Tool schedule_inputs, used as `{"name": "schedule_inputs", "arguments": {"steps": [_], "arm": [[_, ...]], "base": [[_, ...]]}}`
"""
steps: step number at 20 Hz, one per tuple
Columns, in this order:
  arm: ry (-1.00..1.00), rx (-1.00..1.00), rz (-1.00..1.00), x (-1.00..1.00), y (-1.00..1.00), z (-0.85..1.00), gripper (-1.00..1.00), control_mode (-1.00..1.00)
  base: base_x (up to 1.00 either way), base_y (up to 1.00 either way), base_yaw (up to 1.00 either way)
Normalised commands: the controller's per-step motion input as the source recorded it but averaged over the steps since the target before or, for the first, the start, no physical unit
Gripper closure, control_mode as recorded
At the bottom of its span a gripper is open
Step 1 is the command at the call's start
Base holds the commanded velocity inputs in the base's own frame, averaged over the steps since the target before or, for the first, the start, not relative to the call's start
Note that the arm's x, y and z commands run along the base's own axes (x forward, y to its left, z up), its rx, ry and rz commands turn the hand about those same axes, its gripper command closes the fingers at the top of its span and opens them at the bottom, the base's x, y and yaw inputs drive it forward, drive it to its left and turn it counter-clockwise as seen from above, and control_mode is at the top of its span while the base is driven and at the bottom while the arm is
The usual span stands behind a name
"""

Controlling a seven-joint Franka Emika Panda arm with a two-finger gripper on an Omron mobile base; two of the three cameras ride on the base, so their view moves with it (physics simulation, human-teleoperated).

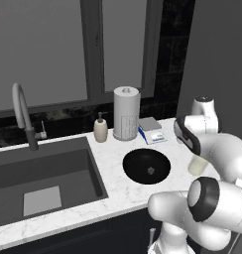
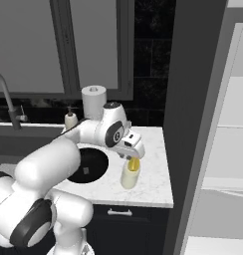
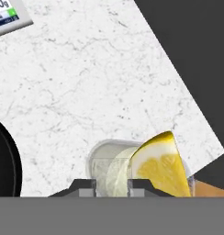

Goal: Grab a lemon wedge from the fridge and one ice cube from the ice bowl, and put them in the glass of lemonade.

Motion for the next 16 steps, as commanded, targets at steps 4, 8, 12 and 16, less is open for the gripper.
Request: {"name": "schedule_inputs", "arguments": {"steps": [4, 8, 12, 16], "arm": [[-0.05, -0.06, 0.0, -0.01, 0.27, -0.12, 1.0, -1.0], [-0.02, -0.02, 0.0, 0.0, 0.19, -0.01, 1.0, -1.0], [0.0, 0.0, 0.0, 0.0, 0.09, 0.01, 1.0, -1.0], [0.0, 0.0, 0.0, 0.0, 0.09, 0.14, 1.0, -1.0]], "base": [[0.0, 0.0, 0.0], [0.0, 0.0, 0.0], [0.0, 0.0, 0.0], [0.0, 0.0, 0.0]]}}
